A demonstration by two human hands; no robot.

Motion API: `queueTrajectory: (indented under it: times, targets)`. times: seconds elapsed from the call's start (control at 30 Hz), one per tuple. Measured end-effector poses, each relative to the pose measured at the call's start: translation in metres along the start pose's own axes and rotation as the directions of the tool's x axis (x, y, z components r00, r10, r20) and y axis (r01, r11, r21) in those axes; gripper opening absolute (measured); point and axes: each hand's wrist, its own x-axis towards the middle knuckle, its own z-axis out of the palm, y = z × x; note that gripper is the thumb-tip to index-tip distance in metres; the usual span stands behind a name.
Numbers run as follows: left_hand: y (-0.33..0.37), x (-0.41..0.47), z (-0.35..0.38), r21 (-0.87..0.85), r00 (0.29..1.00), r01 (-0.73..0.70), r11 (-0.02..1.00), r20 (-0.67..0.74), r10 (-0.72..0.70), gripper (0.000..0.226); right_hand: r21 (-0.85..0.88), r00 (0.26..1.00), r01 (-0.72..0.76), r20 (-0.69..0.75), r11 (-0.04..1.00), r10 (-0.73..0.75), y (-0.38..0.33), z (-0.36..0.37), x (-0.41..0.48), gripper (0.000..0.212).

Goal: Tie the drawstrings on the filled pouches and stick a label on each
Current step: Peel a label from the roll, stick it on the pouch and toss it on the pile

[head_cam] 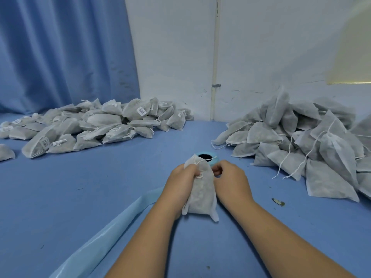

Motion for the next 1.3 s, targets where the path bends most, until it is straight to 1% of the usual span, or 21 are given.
queueTrajectory:
  times: [0.13,0.2,0.23,0.37,0.5,0.6,0.63,0.7,0.8,0.87,0.97,1.03,1.07,1.17,1.23,1.3]
  targets:
    - [-0.003,0.005,-0.003,-0.101,0.997,0.068,0.993,0.044,-0.064,0.008,0.041,1.000,-0.001,0.004,0.999,0.001,-0.002,-0.001,0.001,0.019]
    - [-0.003,0.006,-0.003,-0.137,0.994,0.096,0.986,0.061,-0.089,0.020,0.055,1.000,0.003,-0.001,0.998,-0.002,-0.002,-0.002,0.001,0.019]
    - [-0.003,0.006,-0.003,-0.149,0.993,0.107,0.983,0.066,-0.098,0.023,0.058,1.000,0.005,-0.003,0.998,-0.005,-0.002,-0.002,0.001,0.019]
    - [-0.004,0.009,-0.003,-0.193,0.988,0.140,0.971,0.093,-0.124,0.020,0.082,1.000,0.012,0.012,0.997,-0.013,-0.001,-0.004,0.002,0.018]
    - [-0.009,0.012,-0.006,-0.249,0.980,0.177,0.952,0.131,-0.148,0.013,0.172,0.998,0.009,0.054,0.985,-0.019,0.001,-0.005,0.004,0.010]
    - [-0.011,0.015,-0.006,-0.266,0.979,0.182,0.947,0.139,-0.149,0.024,0.278,0.996,-0.037,0.090,0.960,0.013,0.005,-0.008,0.006,0.014]
    - [-0.011,0.015,-0.006,-0.271,0.979,0.184,0.945,0.138,-0.151,0.023,0.311,0.994,-0.059,0.109,0.948,0.026,0.005,-0.009,0.007,0.016]
    - [-0.012,0.016,-0.006,-0.276,0.979,0.184,0.943,0.136,-0.151,0.012,0.343,0.988,-0.083,0.150,0.936,0.032,0.007,-0.011,0.009,0.019]
    - [-0.014,0.017,-0.007,-0.273,0.980,0.183,0.944,0.125,-0.154,0.017,0.342,0.979,-0.093,0.204,0.935,0.022,0.008,-0.014,0.009,0.017]
    - [-0.014,0.017,-0.008,-0.254,0.981,0.176,0.951,0.120,-0.149,0.016,0.345,0.976,-0.104,0.217,0.933,0.028,0.009,-0.016,0.009,0.014]
    - [-0.013,0.016,-0.006,-0.213,0.985,0.153,0.965,0.106,-0.133,0.013,0.314,0.981,-0.090,0.194,0.945,0.029,0.009,-0.017,0.009,0.015]
    - [-0.013,0.015,-0.005,-0.198,0.987,0.142,0.970,0.105,-0.123,0.022,0.277,0.985,-0.061,0.173,0.959,0.013,0.009,-0.016,0.008,0.012]
    - [-0.012,0.014,-0.005,-0.190,0.987,0.138,0.972,0.102,-0.121,0.023,0.270,0.986,-0.051,0.165,0.961,0.006,0.009,-0.015,0.007,0.010]
    - [-0.011,0.013,-0.005,-0.183,0.987,0.141,0.973,0.097,-0.125,0.010,0.276,0.991,-0.034,0.133,0.960,-0.003,0.009,-0.013,0.006,0.011]
    - [-0.011,0.013,-0.005,-0.184,0.989,0.135,0.974,0.092,-0.120,0.009,0.272,0.993,-0.037,0.120,0.962,0.004,0.008,-0.013,0.007,0.014]
    - [-0.011,0.014,-0.004,-0.168,0.990,0.128,0.977,0.076,-0.117,0.013,0.275,0.991,-0.050,0.134,0.960,0.013,0.008,-0.014,0.009,0.015]
